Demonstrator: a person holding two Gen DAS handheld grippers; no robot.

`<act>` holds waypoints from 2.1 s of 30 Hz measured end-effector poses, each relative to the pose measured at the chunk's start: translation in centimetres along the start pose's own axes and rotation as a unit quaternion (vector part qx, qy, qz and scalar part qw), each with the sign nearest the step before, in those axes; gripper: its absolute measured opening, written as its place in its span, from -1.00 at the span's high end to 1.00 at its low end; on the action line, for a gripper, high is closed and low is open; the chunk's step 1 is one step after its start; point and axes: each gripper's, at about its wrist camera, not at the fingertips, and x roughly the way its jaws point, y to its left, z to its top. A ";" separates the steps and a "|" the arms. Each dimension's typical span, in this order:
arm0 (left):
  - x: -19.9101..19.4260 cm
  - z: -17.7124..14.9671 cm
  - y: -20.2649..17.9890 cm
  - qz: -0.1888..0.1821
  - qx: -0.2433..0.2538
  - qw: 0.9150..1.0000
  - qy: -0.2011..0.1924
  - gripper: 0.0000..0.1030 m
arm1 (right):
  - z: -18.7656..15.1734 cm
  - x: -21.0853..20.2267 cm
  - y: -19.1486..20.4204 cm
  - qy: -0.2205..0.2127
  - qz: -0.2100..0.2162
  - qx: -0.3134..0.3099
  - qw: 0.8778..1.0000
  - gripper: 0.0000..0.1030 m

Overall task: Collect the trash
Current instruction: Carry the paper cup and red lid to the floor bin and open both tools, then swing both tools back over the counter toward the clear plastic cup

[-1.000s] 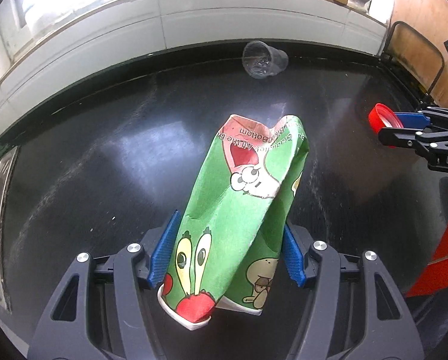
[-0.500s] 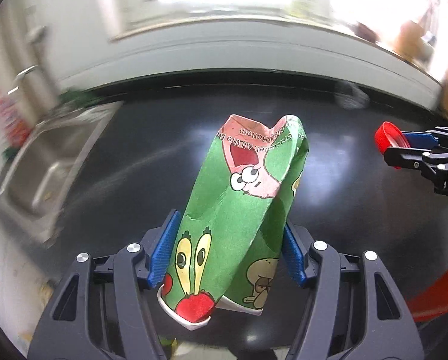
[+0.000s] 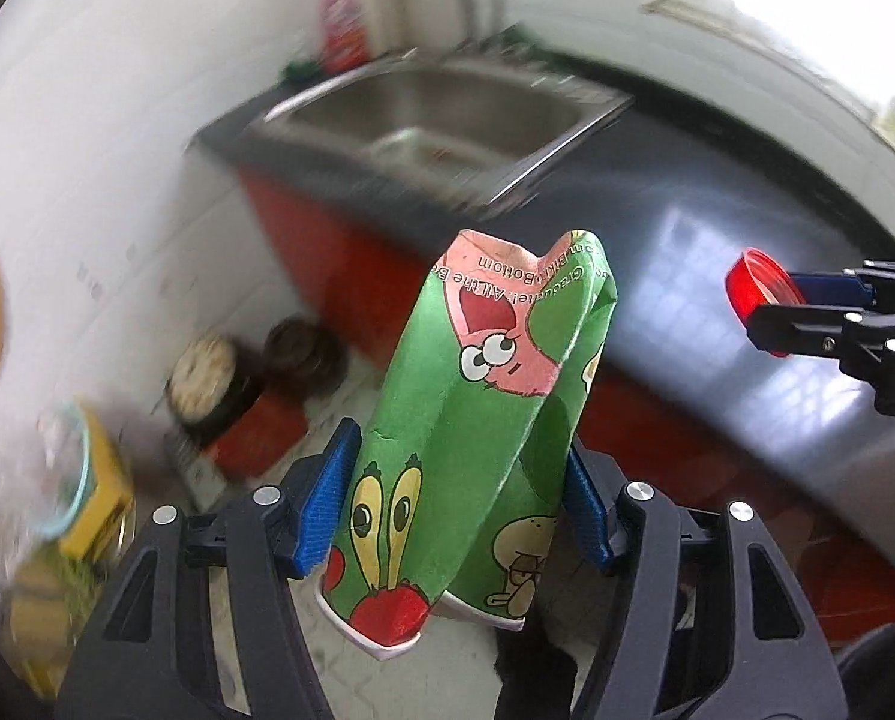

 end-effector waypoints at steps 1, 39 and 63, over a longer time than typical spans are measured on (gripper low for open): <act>0.4 -1.2 1.2 0.007 -0.009 1.000 0.009 -0.20 | 0.0 1.0 1.1 0.011 0.008 -0.008 1.000 0.04; 9.9 -5.0 8.4 -0.030 -0.042 0.995 0.080 -0.69 | 2.9 14.2 7.1 0.109 0.006 -0.038 0.993 -0.46; 0.2 7.2 -24.4 -0.217 0.234 0.946 -0.048 -0.77 | -13.0 -22.0 -21.3 -0.129 -0.250 0.295 0.913 -0.57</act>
